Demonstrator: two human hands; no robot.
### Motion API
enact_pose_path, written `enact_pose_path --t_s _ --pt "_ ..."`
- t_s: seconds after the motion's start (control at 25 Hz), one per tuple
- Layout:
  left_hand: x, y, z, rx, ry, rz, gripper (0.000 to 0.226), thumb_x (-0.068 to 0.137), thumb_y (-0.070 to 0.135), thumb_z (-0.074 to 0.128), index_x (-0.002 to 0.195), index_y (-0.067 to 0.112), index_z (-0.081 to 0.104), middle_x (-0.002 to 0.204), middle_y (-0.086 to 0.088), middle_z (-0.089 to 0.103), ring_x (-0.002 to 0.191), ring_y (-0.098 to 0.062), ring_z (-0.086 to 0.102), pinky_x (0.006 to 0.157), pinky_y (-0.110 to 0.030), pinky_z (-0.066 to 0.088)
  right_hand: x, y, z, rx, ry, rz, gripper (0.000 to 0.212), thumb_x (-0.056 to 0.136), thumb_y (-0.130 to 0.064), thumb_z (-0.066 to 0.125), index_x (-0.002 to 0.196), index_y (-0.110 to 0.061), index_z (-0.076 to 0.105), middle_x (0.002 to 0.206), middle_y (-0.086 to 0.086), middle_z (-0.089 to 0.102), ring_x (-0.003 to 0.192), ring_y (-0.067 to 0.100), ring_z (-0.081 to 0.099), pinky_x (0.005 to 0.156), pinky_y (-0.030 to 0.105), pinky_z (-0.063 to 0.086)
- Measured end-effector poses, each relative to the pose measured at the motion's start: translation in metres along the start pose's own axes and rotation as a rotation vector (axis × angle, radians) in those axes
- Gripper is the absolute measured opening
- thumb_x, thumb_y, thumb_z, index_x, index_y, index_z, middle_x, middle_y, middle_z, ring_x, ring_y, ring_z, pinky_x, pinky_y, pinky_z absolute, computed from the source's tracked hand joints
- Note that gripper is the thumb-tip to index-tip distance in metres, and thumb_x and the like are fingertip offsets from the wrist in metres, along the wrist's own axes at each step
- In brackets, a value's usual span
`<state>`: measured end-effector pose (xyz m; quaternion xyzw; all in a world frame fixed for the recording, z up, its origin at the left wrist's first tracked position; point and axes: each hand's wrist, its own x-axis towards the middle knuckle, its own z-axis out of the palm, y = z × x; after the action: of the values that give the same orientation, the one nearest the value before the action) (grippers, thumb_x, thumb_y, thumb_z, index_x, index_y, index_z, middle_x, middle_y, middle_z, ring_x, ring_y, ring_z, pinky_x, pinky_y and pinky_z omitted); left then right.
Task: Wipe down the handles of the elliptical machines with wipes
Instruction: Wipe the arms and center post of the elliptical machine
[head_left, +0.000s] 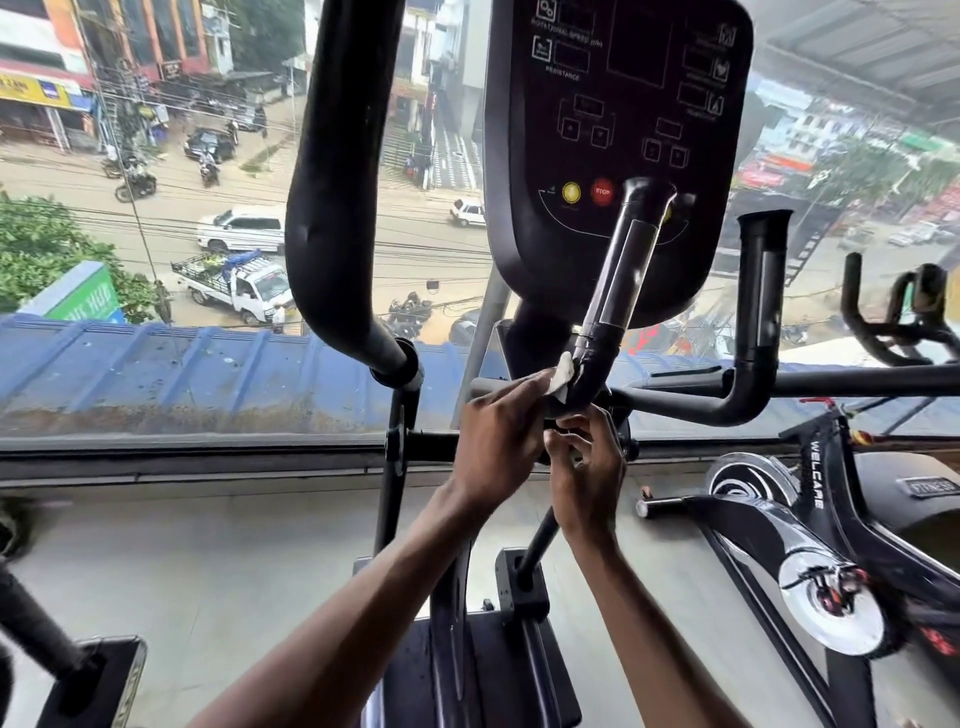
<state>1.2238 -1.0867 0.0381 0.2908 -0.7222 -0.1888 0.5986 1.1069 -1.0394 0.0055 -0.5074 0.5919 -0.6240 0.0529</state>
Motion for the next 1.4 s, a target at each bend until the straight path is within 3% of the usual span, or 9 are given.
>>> enact_pose_path --t_s 0.12,0.24,0.48,0.64,0.76,0.92,1.08,1.24,1.4 --pt "-0.004 0.024 0.013 -0.044 0.126 -0.108 0.039 0.086 -0.008 0.066 0.12 0.009 0.075 0.097 -0.011 0.079 0.091 -0.014 0.068 0.076 0.005 0.037 0.0 0.004 -0.002 0.008 -0.018 -0.013 0.041 0.085 -0.031 0.061 0.115 -0.004 0.067 0.101 0.01 0.067 0.094 0.025 0.067 0.081 0.03 0.056" --pt "-0.001 0.024 0.016 -0.06 0.147 -0.172 0.035 0.088 -0.007 0.068 0.118 0.01 0.076 0.092 -0.013 0.078 0.089 -0.015 0.066 0.072 0.007 0.033 0.001 0.001 -0.003 0.034 -0.029 -0.011 0.043 0.083 -0.032 0.062 0.116 -0.004 0.068 0.102 0.009 0.068 0.095 0.024 0.067 0.081 0.025 0.054" --pt "-0.028 -0.037 0.008 0.051 0.011 0.109 0.03 0.094 -0.003 0.066 0.121 0.006 0.074 0.137 -0.002 0.066 0.125 -0.011 0.064 0.096 -0.023 0.056 -0.002 -0.004 -0.004 0.019 -0.023 0.009 0.04 0.081 -0.033 0.059 0.113 -0.011 0.068 0.104 0.007 0.068 0.095 0.019 0.067 0.079 0.026 0.055" --pt "-0.024 -0.048 0.011 0.098 0.032 0.042 0.031 0.097 0.005 0.061 0.125 0.008 0.072 0.135 -0.004 0.068 0.126 -0.011 0.063 0.099 -0.028 0.056 -0.003 -0.009 0.0 0.021 0.012 0.035 0.037 0.08 -0.035 0.058 0.109 -0.014 0.07 0.1 0.007 0.066 0.091 0.017 0.065 0.076 0.023 0.053" --pt "-0.033 -0.051 0.015 0.121 -0.032 0.061 0.033 0.097 0.005 0.06 0.128 0.008 0.071 0.136 -0.004 0.068 0.127 -0.011 0.062 0.103 -0.017 0.049 -0.004 -0.01 0.002 0.018 0.026 0.051 0.036 0.08 -0.035 0.058 0.108 -0.015 0.069 0.099 0.008 0.067 0.089 0.018 0.066 0.075 0.028 0.055" --pt "-0.025 -0.076 0.014 0.179 -0.006 -0.331 0.029 0.092 0.012 0.063 0.117 0.012 0.078 0.122 -0.01 0.072 0.102 -0.028 0.075 0.08 -0.026 0.051 -0.005 -0.014 0.003 0.015 0.05 0.068 0.034 0.079 -0.038 0.058 0.103 -0.017 0.069 0.098 0.006 0.066 0.09 0.018 0.066 0.076 0.026 0.054" --pt "-0.026 -0.06 0.021 0.038 0.034 -0.149 0.033 0.095 0.014 0.064 0.126 0.015 0.074 0.129 -0.002 0.071 0.124 -0.01 0.064 0.1 -0.021 0.053 -0.005 -0.009 0.005 0.005 0.06 0.086 0.032 0.08 -0.037 0.059 0.101 -0.015 0.068 0.097 0.005 0.066 0.09 0.021 0.066 0.075 0.028 0.053" --pt "-0.013 -0.076 0.02 0.107 0.053 -0.332 0.029 0.093 0.024 0.063 0.116 0.017 0.078 0.102 -0.009 0.079 0.084 -0.027 0.077 0.066 -0.026 0.05 -0.003 -0.009 0.005 -0.008 0.07 0.076 0.021 0.082 -0.025 0.061 0.099 -0.014 0.068 0.097 0.004 0.065 0.09 0.019 0.065 0.076 0.025 0.053" --pt "0.006 -0.064 0.016 -0.03 -0.045 -0.224 0.029 0.093 0.018 0.064 0.116 0.026 0.079 0.113 0.004 0.078 0.105 -0.011 0.074 0.088 -0.024 0.058 -0.006 -0.008 0.006 -0.011 0.087 0.055 0.025 0.082 -0.028 0.06 0.095 -0.008 0.065 0.095 0.002 0.064 0.087 0.016 0.065 0.075 0.028 0.053"
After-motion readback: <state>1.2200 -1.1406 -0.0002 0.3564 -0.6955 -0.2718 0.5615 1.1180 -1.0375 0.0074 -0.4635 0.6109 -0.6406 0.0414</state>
